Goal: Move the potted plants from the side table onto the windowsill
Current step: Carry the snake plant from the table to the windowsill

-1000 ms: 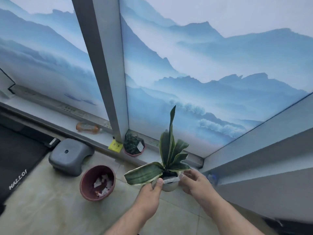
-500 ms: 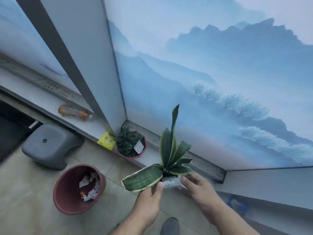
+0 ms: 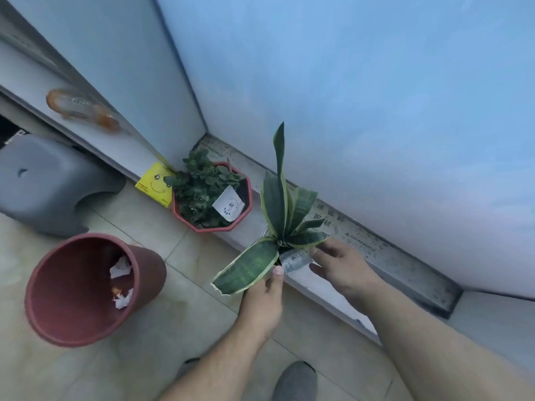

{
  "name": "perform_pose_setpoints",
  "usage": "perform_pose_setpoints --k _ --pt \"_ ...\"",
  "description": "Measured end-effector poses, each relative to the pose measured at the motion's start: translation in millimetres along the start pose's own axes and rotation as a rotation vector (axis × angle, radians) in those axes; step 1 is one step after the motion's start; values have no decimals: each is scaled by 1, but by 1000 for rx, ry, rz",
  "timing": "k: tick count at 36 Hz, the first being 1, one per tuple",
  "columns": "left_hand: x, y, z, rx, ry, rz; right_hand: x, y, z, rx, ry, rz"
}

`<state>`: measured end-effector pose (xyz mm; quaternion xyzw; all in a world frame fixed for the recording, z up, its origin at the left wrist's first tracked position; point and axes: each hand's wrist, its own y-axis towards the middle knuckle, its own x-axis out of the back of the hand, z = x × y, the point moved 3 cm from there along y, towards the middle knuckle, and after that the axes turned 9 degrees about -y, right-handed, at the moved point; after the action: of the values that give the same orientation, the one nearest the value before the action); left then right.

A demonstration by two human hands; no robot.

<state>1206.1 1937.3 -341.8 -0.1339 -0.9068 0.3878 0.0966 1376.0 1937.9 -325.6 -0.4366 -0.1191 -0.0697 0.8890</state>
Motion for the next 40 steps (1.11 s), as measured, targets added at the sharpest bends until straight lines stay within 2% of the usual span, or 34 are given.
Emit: perform_pose_setpoints --k 17,33,40 --pt "1 44 19 4 -46 -61 -16 47 -4 10 -129 -37" --pt "-3 55 32 16 -59 -71 -20 65 -18 -41 -35 -67" --pt "-10 46 23 69 -103 -58 -19 60 -19 -62 62 -26"
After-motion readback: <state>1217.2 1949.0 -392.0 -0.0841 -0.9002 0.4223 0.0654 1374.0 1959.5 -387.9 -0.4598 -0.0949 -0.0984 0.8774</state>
